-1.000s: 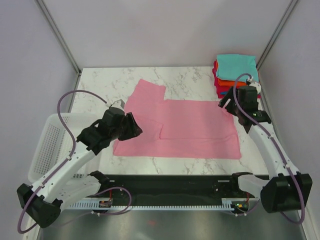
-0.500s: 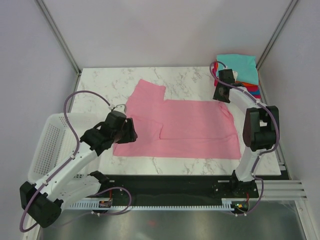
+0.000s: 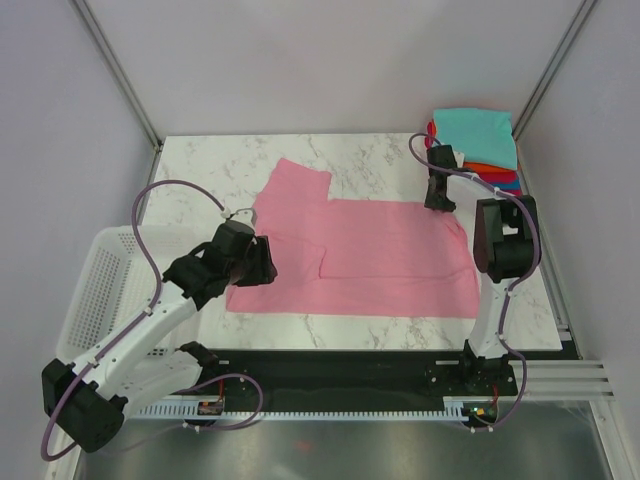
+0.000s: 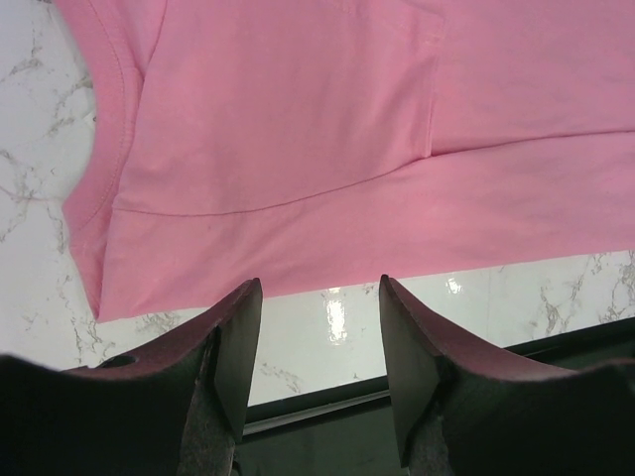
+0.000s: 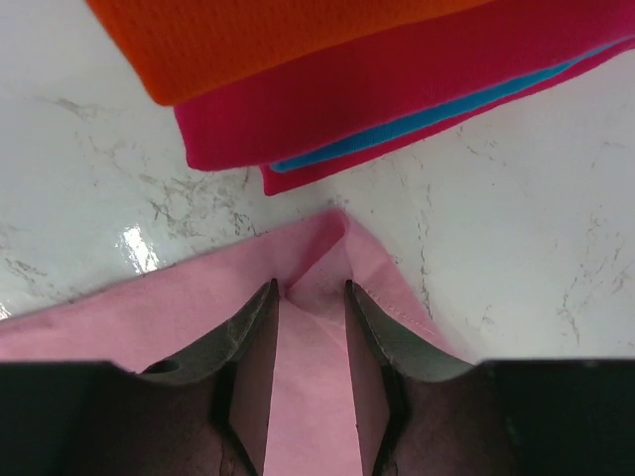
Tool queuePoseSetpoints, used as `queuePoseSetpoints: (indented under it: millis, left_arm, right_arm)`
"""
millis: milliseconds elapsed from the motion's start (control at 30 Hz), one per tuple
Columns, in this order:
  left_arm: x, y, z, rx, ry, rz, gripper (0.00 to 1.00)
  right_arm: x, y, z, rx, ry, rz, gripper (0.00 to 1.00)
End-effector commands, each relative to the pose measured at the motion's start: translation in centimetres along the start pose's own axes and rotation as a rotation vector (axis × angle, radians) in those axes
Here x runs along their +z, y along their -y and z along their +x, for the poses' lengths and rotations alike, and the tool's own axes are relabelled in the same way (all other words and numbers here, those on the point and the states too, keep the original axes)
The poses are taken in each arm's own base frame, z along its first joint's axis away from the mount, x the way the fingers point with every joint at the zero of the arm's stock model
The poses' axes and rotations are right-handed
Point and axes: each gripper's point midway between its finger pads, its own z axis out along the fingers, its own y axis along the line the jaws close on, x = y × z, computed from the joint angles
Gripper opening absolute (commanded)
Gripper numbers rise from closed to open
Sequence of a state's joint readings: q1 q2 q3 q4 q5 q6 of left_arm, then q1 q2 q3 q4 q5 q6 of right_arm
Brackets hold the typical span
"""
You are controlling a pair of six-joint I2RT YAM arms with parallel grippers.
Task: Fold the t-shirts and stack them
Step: Fold the tshirt
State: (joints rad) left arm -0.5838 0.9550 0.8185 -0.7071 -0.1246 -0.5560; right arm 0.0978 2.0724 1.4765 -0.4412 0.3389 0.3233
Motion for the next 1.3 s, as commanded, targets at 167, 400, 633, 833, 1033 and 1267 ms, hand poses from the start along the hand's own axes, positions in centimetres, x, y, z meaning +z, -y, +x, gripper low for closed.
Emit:
queuePoseSetpoints:
  millis: [167,400,633,833,1033,1267]
  left_arm:
    - [0.0,0.4,-0.9,0.032,0.027,0.02,0.58]
    - [0.1,0.3,-0.9,0.034,0.026,0.012,0.58]
    - [0.3,-0.2,-1.6,0.01,0.041,-0.021,0.58]
    - [0.8,-0.9,-7.2,-0.077,0.118,-0.063,0.68]
    - [5.3,-3.2,-17.8,-0.202,0.192,-0.029,0.69]
    - [17.2,-4.9,-26.5,-0.216,0.178,0.072,0.68]
  right_arm:
    - [0.4,0.4,-1.3,-0.013,0.047,0.062,0.26]
    - [-1.0,0.9,-2.2,0.001,0.079,0.071,0.17]
    - [-2.8,1.7,-3.5,0.0,0.111,0.078,0.0]
    - [-5.0,3.0,-3.2,-0.027,0.121,0.089,0.0]
    - [-6.8,3.4,-0.4,-0.031,0.083,0.035,0.0]
    - [-7.2,2.7,3.6,-0.02,0.043,-0.071,0.0]
